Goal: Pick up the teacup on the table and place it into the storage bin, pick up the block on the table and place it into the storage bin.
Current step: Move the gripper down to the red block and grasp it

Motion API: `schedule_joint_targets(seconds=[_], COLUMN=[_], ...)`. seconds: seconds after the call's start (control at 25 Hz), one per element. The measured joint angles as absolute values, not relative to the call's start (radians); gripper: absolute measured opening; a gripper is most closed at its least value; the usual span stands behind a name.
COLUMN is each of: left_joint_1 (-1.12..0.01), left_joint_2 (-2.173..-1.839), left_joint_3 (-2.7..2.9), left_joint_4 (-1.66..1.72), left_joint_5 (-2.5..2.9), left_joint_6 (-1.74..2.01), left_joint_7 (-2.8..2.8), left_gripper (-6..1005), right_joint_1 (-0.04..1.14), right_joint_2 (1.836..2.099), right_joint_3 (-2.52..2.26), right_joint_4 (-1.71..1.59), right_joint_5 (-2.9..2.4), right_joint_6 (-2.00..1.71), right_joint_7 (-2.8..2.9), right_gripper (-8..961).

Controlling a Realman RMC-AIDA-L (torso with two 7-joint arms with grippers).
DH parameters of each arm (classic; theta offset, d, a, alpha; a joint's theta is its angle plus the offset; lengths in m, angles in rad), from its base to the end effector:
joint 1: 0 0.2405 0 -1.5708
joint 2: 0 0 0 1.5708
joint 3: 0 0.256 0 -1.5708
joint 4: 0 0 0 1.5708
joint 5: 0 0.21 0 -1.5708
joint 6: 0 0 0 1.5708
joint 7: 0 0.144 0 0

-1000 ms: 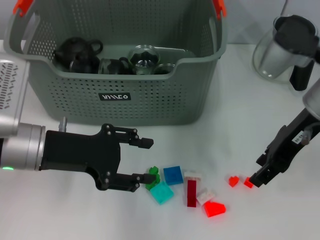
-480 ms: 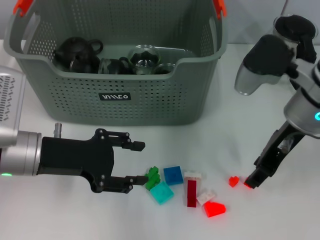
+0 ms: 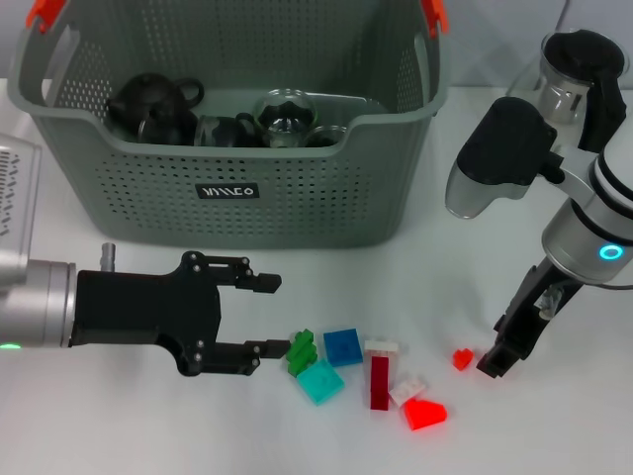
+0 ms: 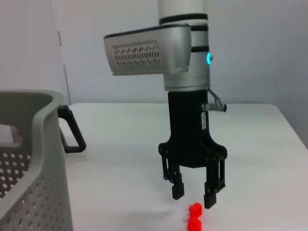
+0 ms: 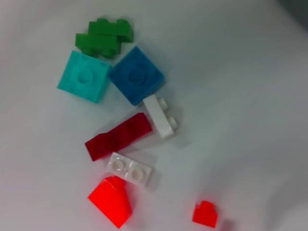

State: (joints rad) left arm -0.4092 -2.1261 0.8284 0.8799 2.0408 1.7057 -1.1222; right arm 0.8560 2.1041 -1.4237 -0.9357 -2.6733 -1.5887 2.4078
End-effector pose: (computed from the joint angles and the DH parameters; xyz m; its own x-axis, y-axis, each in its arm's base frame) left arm -0.2571 0.2902 -0.0037 0.9280 0.0186 0.3721 0.0842 -0.9834 -0.1610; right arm 0.1803 0.3593 -0.0487 0.6867 -0.5058 0.5221 -0.4377 -0.8611 -0.2585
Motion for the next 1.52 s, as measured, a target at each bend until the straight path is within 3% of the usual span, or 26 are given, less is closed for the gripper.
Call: schedule_joint_targets(seconds=[0.28, 0.72, 1.28, 1.52], left_joint_1=[-0.413, -0.416, -0.417, -0.416], left_joint_2=[-2.126, -2.126, -2.124, -2.124], left_joint_3=[0.813, 0.802, 0.799, 0.798], left_joint_4=[0.862, 0.843, 0.825, 0.822], left_joint_5=[2.038, 2.035, 2.036, 2.036], left_joint_6=[1.706, 1.705, 1.696, 1.694], left_joint_7=[-1.115, -1.108, -1.097, -1.097], left_gripper=[676, 675, 675, 675], right_joint_1=[0.835, 0.817, 0.817, 0.816], right_joint_2=[2.104, 2.109, 2.109, 2.107], right_joint_3=[-1.461, -1.49, -1.541, -1.554], right_joint_4=[-0.936, -0.93, -0.923, -0.924], right_joint_5=[-2.673, -2.672, -2.644, -2.645], right_joint_6=[-1.556, -1.527, -1.497, -1.497], right_joint_7=[2.407, 2.41, 2.432, 2.438], right_gripper=[610, 494, 483, 385])
